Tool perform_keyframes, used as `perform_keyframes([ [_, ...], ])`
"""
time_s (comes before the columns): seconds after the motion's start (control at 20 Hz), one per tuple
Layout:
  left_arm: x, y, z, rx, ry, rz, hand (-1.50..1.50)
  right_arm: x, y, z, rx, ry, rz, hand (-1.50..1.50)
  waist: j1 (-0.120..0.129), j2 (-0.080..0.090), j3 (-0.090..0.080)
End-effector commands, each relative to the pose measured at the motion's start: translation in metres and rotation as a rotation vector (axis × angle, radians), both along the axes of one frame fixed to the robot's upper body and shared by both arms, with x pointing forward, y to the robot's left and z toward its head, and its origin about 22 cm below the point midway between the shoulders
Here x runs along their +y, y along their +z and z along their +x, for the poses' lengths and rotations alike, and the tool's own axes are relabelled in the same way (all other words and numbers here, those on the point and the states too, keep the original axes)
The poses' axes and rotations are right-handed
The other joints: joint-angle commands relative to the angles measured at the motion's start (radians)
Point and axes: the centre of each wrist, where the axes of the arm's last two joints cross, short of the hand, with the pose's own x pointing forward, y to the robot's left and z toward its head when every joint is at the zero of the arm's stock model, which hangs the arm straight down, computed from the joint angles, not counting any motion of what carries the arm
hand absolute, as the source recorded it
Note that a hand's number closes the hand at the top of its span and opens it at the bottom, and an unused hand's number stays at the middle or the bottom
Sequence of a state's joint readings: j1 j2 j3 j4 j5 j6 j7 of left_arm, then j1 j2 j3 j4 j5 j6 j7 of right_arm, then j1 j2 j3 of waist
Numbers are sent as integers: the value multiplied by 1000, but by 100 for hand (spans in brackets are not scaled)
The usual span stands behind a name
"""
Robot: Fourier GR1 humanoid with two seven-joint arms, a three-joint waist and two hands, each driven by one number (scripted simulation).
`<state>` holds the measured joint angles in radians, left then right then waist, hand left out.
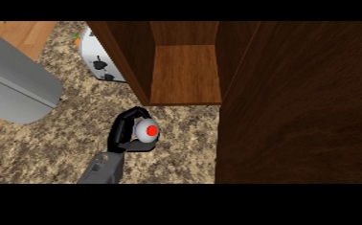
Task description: Pick up the bottled water, place it into the cabinet and close the cabinet
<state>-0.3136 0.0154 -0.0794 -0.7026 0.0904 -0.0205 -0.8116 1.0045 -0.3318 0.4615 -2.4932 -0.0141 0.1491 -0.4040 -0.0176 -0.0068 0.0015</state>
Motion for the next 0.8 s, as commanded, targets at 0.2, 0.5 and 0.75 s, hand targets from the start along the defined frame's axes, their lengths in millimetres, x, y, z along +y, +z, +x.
perform_keyframes([
  [0.2, -64, 58, 33, 58, 1, 4, 150, -10, 30, -8, -42, -18, -1, -150, -13, 2, -2],
  [0.5, -94, 91, 54, 72, 49, 4, 150, -6, 25, -9, -64, -3, 9, -150, -24, 5, -3],
  [0.75, -109, 124, 86, 81, 92, 70, 150, -14, 28, -7, -86, -43, 11, -150, -20, 8, -2],
])
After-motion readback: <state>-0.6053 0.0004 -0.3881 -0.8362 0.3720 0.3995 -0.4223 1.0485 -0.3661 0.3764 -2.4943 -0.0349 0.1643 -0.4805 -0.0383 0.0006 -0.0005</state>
